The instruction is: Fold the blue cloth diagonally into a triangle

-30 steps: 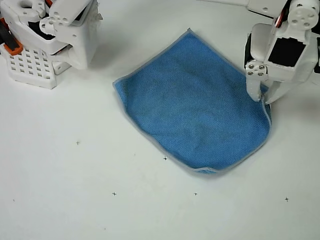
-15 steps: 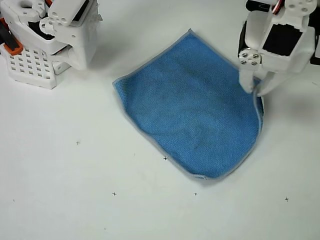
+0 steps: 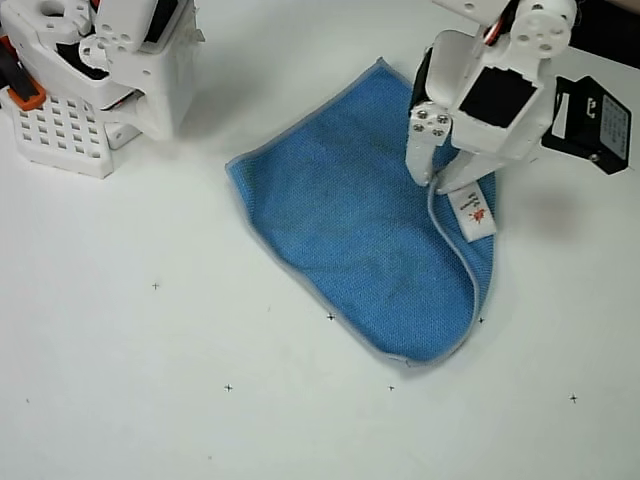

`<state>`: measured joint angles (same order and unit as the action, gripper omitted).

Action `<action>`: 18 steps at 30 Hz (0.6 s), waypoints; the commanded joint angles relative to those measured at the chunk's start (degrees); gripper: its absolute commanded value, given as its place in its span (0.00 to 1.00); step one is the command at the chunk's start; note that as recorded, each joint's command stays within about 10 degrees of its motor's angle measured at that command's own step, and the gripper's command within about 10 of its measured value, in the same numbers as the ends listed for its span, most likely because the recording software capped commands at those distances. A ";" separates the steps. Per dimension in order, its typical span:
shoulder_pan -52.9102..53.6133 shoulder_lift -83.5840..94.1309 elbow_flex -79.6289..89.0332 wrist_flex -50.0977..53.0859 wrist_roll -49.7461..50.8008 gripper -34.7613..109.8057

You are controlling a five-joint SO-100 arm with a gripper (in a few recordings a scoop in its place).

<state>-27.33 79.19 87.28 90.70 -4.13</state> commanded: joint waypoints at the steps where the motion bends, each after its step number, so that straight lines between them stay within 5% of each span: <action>1: 0.88 9.91 4.22 0.53 -0.53 0.24; 18: 5.10 28.19 23.91 0.53 -0.44 0.24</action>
<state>-22.06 98.79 110.04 90.70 -3.96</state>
